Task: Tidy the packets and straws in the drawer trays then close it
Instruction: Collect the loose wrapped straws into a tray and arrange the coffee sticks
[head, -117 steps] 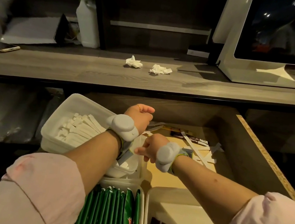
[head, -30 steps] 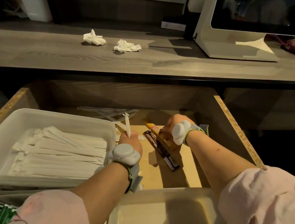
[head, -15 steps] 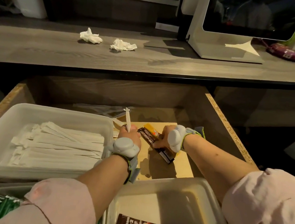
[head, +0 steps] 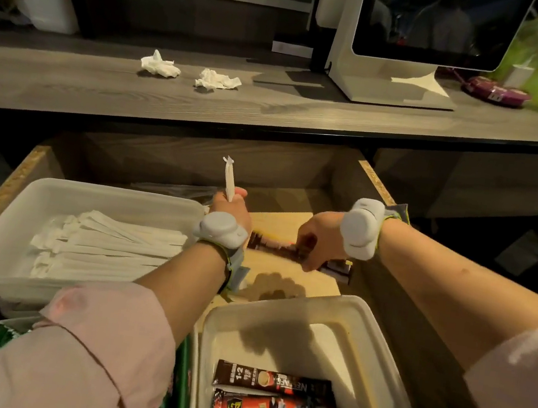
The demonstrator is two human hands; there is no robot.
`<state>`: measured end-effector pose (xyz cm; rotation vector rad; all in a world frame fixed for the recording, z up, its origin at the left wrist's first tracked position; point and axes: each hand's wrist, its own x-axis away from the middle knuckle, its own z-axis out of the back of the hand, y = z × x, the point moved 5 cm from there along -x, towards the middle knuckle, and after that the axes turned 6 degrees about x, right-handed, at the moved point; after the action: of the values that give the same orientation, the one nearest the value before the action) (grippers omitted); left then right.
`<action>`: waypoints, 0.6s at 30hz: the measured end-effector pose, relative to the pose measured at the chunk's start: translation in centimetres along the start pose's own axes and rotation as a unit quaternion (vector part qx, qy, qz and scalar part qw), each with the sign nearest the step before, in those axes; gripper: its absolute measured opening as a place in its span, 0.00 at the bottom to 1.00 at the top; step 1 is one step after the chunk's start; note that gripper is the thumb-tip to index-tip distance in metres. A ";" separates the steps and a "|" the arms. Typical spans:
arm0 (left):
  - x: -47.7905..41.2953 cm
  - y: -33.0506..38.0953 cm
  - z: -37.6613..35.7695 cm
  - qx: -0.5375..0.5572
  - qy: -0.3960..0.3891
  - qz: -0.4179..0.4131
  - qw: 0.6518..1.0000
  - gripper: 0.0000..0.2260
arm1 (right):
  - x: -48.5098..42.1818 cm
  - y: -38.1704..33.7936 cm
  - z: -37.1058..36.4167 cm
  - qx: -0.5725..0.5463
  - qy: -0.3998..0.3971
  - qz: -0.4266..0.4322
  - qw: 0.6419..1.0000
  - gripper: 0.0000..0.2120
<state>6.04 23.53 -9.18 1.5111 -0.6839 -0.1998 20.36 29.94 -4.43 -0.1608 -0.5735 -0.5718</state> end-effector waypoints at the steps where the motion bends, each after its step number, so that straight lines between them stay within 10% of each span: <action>1: 0.0 0.3 0.2 -0.007 0.002 -0.005 1.000 0.13 | 1.6 -1.2 -0.6 -0.002 -0.033 0.027 0.999 0.20; 4: 0.6 1.7 0.4 -0.005 0.005 -0.020 1.000 0.14 | 3.7 -4.2 -2.6 0.079 -0.091 0.090 0.989 0.19; 10: 2.7 2.6 0.3 0.001 -0.024 -0.052 0.998 0.07 | 3.9 -8.3 -4.7 0.271 0.052 0.151 0.949 0.11; 18: 2.9 2.7 0.4 -0.017 -0.052 -0.036 0.998 0.10 | 2.3 -7.7 -5.2 0.056 -0.104 0.119 0.986 0.17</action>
<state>7.41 21.88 -5.80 1.5012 -0.7062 -0.3450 20.13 20.84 -7.55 -0.1818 -0.7763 -0.2910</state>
